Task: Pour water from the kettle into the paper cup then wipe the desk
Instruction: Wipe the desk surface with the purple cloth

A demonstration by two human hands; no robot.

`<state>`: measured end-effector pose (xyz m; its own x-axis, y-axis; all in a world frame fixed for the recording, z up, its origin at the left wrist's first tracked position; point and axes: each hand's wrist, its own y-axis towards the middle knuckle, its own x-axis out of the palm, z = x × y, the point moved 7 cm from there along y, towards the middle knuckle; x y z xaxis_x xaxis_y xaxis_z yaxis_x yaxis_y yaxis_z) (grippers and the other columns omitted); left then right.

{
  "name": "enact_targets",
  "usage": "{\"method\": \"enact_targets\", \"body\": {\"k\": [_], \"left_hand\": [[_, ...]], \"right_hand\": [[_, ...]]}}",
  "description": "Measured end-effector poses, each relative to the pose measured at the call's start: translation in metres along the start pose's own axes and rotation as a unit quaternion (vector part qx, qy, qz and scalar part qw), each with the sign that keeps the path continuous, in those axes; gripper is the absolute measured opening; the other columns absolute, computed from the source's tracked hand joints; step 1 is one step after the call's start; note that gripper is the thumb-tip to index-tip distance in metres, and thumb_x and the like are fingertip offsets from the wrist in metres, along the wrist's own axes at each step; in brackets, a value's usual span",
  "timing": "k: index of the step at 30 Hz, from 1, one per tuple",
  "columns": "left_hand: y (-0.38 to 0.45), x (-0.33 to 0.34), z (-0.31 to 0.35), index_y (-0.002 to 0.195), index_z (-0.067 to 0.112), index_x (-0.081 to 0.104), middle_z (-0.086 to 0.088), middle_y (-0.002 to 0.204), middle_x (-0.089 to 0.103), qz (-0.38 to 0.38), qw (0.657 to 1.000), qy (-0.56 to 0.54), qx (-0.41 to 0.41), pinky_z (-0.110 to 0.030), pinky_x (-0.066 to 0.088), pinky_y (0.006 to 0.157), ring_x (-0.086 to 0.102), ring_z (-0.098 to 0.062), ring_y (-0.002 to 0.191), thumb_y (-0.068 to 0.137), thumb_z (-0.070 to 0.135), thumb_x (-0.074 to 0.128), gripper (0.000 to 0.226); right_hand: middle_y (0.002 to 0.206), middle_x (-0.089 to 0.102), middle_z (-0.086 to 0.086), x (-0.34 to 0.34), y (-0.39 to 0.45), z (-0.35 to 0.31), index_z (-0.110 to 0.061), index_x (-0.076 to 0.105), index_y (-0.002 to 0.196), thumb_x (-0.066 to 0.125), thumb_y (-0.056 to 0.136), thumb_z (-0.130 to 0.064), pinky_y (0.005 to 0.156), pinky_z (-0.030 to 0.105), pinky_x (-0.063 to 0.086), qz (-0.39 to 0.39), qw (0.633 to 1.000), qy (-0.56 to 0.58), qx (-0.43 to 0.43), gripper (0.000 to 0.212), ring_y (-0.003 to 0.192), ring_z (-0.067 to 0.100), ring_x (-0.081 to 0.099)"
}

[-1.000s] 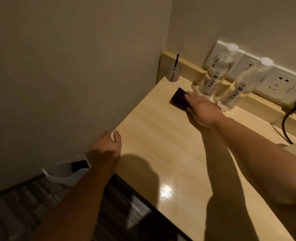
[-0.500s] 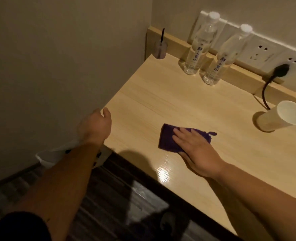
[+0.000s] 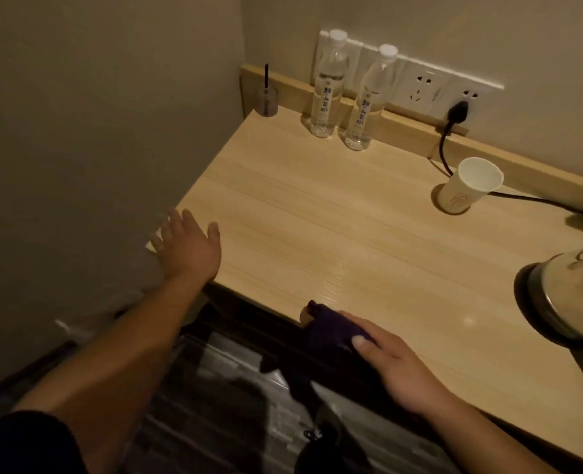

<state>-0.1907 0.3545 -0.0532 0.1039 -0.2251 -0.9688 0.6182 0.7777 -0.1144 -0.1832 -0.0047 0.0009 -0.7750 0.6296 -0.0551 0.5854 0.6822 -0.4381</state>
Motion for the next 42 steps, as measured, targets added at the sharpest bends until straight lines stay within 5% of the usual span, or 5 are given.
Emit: {"method": "enact_targets", "body": {"k": [6,11,19,37,42], "left_hand": [[-0.042,0.028,0.051,0.153,0.007,0.011,-0.013,0.162,-0.001,-0.039,0.998,0.019,0.051,-0.051,-0.007,0.115,-0.007,-0.028,0.147,0.1,0.053,0.017,0.071],[-0.044,0.028,0.051,0.152,0.006,0.02,-0.015,0.161,0.01,0.006,0.998,0.039,0.055,-0.051,-0.003,0.116,0.001,-0.029,0.147,0.099,0.051,0.022,0.069],[-0.038,0.032,0.048,0.151,0.008,0.023,-0.012,0.161,0.01,0.004,0.998,0.056,0.031,-0.049,0.0,0.116,0.002,-0.027,0.147,0.096,0.05,0.028,0.07],[-0.047,0.028,0.052,0.152,0.005,0.012,-0.015,0.161,0.003,-0.037,0.997,0.054,0.049,-0.054,-0.003,0.115,-0.003,-0.031,0.147,0.096,0.054,0.016,0.075],[-0.047,0.025,0.052,0.153,0.005,0.007,-0.015,0.161,-0.002,-0.072,0.994,0.061,0.051,-0.054,-0.005,0.115,-0.007,-0.031,0.147,0.096,0.058,0.011,0.078]], "right_hand": [[0.111,0.066,0.017,-0.087,0.049,-0.032,-0.002,0.056,0.126,0.053,0.09,-0.022,0.081,0.039,0.043,0.108,0.962,0.246,0.042,0.042,0.095,0.03,0.057],[0.107,0.064,-0.002,-0.175,0.149,-0.106,-0.025,0.053,0.13,0.043,0.099,-0.027,0.079,0.033,0.042,0.224,0.96,-0.13,-0.103,0.033,0.097,0.017,0.056],[0.143,0.044,0.017,-0.177,0.258,-0.071,-0.006,0.042,0.137,0.049,0.095,-0.02,0.105,0.048,0.031,0.14,0.736,-0.637,-0.181,0.045,0.128,0.035,0.037],[0.148,0.038,0.008,-0.052,-0.047,0.059,-0.013,0.046,0.139,0.064,0.088,-0.011,0.113,0.045,0.015,0.084,0.826,-0.535,-0.154,0.054,0.138,0.028,0.028],[0.149,0.037,-0.004,-0.043,-0.091,0.062,-0.026,0.038,0.141,0.049,0.098,-0.016,0.115,0.028,0.013,0.132,0.931,-0.331,-0.083,0.046,0.14,0.011,0.026]]}}
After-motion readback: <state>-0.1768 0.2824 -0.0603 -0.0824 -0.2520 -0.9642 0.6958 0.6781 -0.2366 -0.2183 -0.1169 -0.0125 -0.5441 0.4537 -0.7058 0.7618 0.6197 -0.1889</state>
